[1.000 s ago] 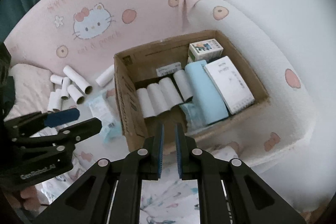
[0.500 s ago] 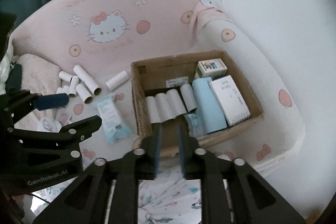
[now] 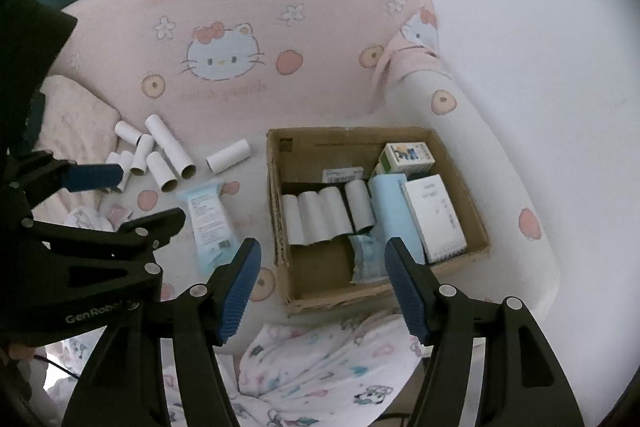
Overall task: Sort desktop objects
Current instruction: 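Move both open grippers back from the box toward the tube pile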
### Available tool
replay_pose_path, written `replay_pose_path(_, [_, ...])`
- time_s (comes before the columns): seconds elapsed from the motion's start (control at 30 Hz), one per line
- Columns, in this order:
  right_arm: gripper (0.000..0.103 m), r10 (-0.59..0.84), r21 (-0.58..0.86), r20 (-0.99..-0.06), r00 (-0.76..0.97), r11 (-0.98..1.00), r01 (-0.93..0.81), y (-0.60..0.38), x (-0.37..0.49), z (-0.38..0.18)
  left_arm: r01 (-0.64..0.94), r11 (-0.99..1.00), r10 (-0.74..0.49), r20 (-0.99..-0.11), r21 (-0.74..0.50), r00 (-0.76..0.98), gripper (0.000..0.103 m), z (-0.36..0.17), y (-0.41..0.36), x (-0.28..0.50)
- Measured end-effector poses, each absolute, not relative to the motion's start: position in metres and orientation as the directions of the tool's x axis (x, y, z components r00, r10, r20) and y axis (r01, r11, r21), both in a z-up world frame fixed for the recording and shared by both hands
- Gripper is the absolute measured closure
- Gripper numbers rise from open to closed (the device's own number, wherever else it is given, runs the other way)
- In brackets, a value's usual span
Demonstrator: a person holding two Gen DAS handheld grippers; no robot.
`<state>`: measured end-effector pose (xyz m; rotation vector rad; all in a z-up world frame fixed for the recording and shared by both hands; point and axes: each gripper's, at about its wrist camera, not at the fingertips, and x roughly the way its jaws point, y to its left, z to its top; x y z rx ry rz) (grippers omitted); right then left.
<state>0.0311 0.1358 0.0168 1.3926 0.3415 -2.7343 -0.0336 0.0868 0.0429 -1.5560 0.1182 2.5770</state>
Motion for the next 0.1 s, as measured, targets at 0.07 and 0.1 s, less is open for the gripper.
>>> replay_pose_path(0.07, [0.041,0.045,-0.167,-0.803,-0.594,-0.974,0.151,0.1331,0.0307,0.0187,-0.147,-0.989,0.076,-0.88,-0.007,-0.47,0.031,0.046,0.083,-0.0325])
replay_pose_path(0.1, [0.041,0.044,-0.166,-0.803,-0.595,-0.974,0.152,0.1319,0.0306,0.0198,-0.146,-0.989,0.075,-0.879,-0.007,-0.471,0.031,0.0468,0.0823,-0.0321])
